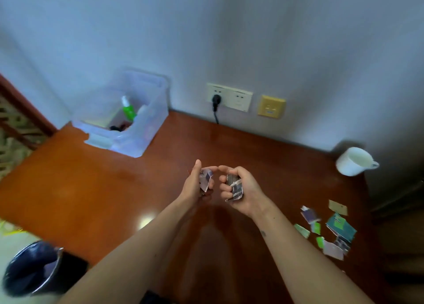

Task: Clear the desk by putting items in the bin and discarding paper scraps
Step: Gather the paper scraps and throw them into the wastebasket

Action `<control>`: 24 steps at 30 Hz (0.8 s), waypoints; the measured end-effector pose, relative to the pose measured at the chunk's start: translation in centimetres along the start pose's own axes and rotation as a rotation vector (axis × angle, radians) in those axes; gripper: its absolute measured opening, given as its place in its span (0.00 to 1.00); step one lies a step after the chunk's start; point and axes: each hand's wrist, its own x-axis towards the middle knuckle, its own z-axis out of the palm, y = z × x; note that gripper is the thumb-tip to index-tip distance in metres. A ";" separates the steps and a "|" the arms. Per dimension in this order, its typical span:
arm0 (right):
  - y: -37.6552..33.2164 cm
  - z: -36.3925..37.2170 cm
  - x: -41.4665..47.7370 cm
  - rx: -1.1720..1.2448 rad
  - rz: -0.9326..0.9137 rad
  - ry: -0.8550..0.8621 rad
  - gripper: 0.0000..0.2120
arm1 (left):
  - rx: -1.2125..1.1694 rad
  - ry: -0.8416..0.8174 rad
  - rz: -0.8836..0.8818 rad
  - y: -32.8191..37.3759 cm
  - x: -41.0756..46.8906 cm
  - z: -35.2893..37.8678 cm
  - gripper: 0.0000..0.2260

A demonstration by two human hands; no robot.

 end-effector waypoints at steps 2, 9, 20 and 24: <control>1.7 3.3 1.3 -0.058 0.039 -0.056 0.10 | -0.029 0.035 0.021 1.1 -0.9 -3.7 0.31; 9.0 16.7 6.4 -0.208 0.207 -0.266 0.20 | -0.084 0.260 0.130 5.6 -5.1 -17.7 0.29; 25.7 37.1 17.6 -0.313 0.557 -0.466 0.26 | -0.268 0.634 0.208 9.5 -10.8 -42.2 0.28; 32.8 43.0 20.9 -0.377 0.666 -0.446 0.28 | -0.359 0.727 0.200 9.4 -12.7 -50.3 0.29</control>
